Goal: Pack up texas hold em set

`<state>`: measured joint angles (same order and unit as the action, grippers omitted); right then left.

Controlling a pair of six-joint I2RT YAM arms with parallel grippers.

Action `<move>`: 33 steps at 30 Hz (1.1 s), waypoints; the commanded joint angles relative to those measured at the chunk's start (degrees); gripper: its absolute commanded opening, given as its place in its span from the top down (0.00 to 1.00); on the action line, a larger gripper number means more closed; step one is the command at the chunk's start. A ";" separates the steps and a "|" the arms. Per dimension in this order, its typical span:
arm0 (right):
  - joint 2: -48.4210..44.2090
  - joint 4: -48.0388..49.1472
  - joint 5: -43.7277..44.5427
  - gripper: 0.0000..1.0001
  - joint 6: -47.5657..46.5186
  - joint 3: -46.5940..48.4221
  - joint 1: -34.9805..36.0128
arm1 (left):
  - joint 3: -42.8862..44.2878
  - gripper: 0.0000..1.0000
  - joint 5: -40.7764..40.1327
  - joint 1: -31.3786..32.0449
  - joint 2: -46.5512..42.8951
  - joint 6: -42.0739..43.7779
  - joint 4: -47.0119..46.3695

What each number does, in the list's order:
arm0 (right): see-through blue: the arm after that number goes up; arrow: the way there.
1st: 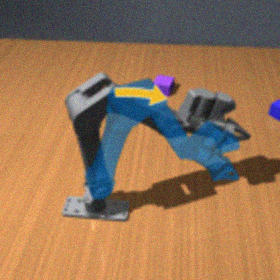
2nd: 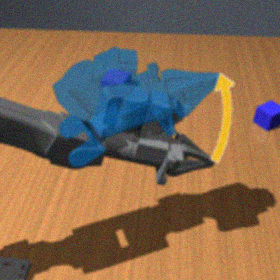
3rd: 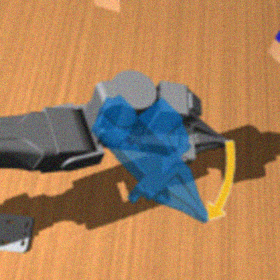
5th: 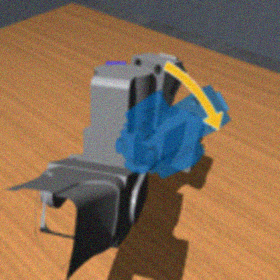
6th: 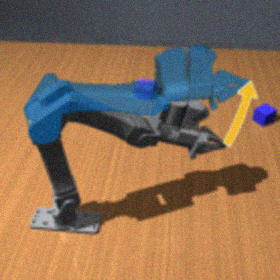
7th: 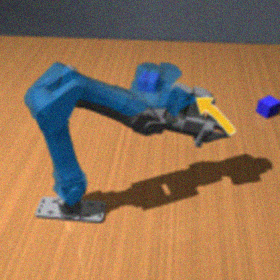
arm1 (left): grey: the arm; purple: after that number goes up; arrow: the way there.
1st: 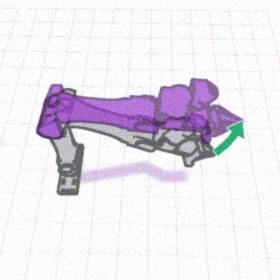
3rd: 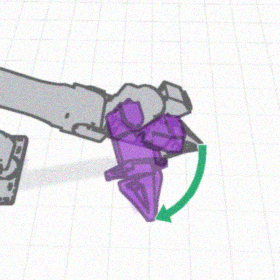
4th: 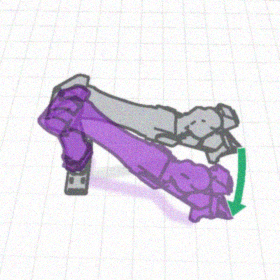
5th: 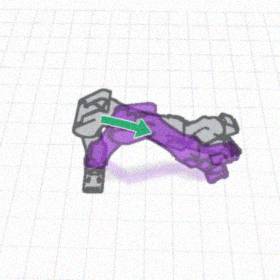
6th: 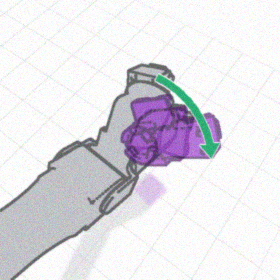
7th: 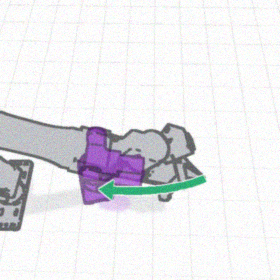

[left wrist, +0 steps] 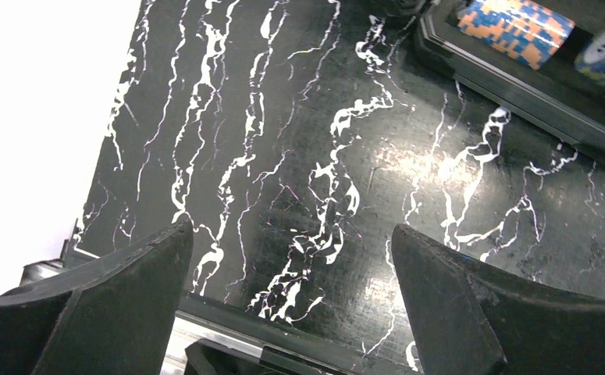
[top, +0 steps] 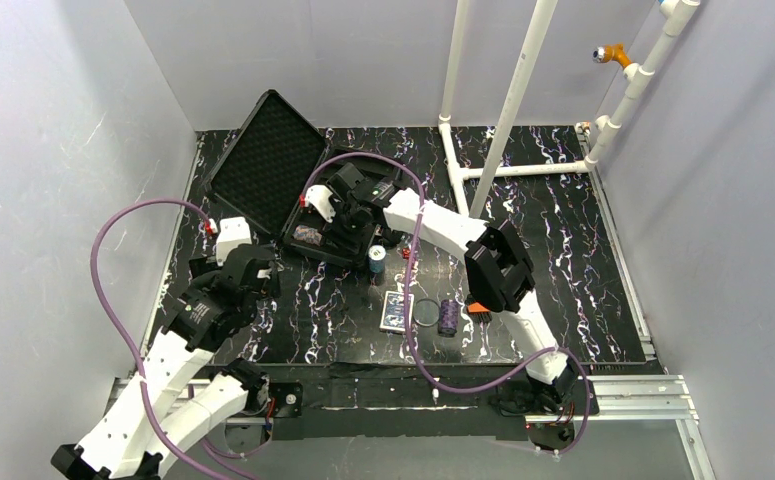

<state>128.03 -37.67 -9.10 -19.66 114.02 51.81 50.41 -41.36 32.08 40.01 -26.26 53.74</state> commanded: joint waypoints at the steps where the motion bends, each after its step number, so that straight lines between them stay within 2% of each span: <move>1: -0.05 -1.40 1.30 0.99 -2.84 5.31 0.13 | 1.12 0.02 -0.35 -3.02 -0.28 -0.16 -0.38; 20: 5.53 -1.76 1.43 0.99 -2.43 9.65 0.22 | 0.48 0.02 4.08 -5.39 0.50 2.25 -2.46; 25: 6.18 -1.15 0.70 0.90 -1.92 10.08 0.31 | 0.39 0.02 4.77 -5.83 0.63 2.59 -2.68; 33: 6.87 0.21 0.11 0.84 -1.61 11.41 0.87 | 0.27 0.02 5.56 -6.41 0.68 2.96 -3.03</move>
<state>133.38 -43.46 -7.51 -21.12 121.99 52.10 50.41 -35.59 26.22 40.66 -23.62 50.94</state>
